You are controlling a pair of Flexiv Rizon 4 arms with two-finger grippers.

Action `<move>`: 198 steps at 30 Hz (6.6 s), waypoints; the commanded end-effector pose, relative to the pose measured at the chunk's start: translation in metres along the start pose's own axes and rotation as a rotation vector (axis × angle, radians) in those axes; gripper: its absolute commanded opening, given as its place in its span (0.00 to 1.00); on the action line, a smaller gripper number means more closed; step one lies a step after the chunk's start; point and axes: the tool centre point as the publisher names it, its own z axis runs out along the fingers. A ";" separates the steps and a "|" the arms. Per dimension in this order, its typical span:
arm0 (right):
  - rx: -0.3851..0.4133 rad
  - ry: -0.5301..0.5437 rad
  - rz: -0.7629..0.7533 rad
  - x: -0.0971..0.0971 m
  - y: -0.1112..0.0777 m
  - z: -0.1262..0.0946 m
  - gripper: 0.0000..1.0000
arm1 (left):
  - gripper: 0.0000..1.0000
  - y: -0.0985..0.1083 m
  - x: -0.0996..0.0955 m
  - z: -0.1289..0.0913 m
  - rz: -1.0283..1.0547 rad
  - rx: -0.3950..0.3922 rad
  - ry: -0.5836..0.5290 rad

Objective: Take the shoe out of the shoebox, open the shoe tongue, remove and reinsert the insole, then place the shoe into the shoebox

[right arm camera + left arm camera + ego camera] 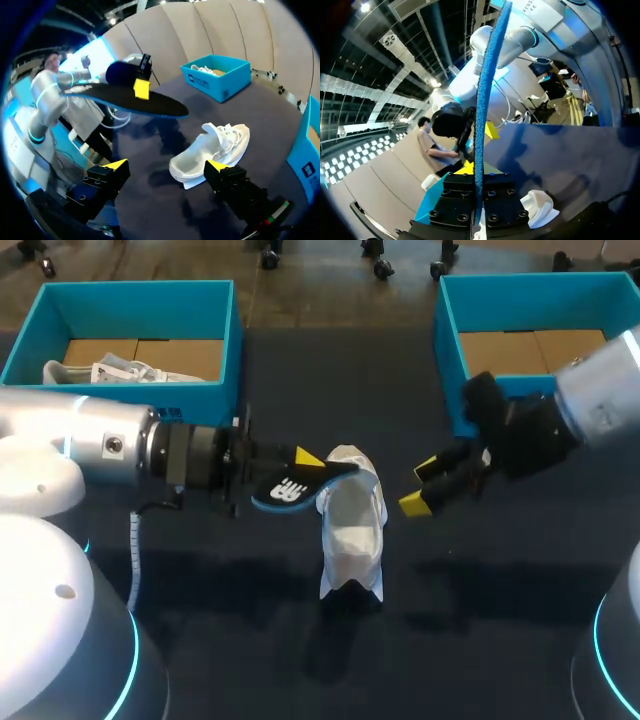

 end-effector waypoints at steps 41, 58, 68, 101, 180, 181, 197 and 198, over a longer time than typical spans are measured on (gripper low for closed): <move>0.147 -0.259 -0.330 -0.029 -0.007 0.019 1.00 | 0.00 -0.003 0.004 0.007 -0.014 0.008 -0.012; 0.332 -0.287 -0.520 -0.044 -0.010 0.037 1.00 | 0.00 -0.003 0.004 0.007 -0.014 0.008 -0.012; 0.326 -0.236 -0.559 -0.057 -0.018 0.053 1.00 | 0.00 -0.003 0.004 0.007 -0.014 0.008 -0.012; 0.288 -0.253 -0.621 -0.097 -0.049 0.077 1.00 | 0.00 -0.003 0.004 0.007 -0.014 0.008 -0.012; 0.354 -0.252 -0.592 -0.098 -0.047 0.077 1.00 | 0.00 0.031 0.056 0.041 -0.192 0.068 -0.032; 0.354 -0.252 -0.592 -0.098 -0.047 0.077 1.00 | 0.00 0.033 0.057 0.042 -0.200 0.070 -0.029; 0.354 -0.252 -0.592 -0.098 -0.047 0.077 1.00 | 0.00 0.057 0.082 0.049 -0.216 0.044 0.001; 0.354 -0.252 -0.592 -0.098 -0.047 0.077 1.00 | 0.00 0.059 0.084 0.049 -0.217 0.042 -0.002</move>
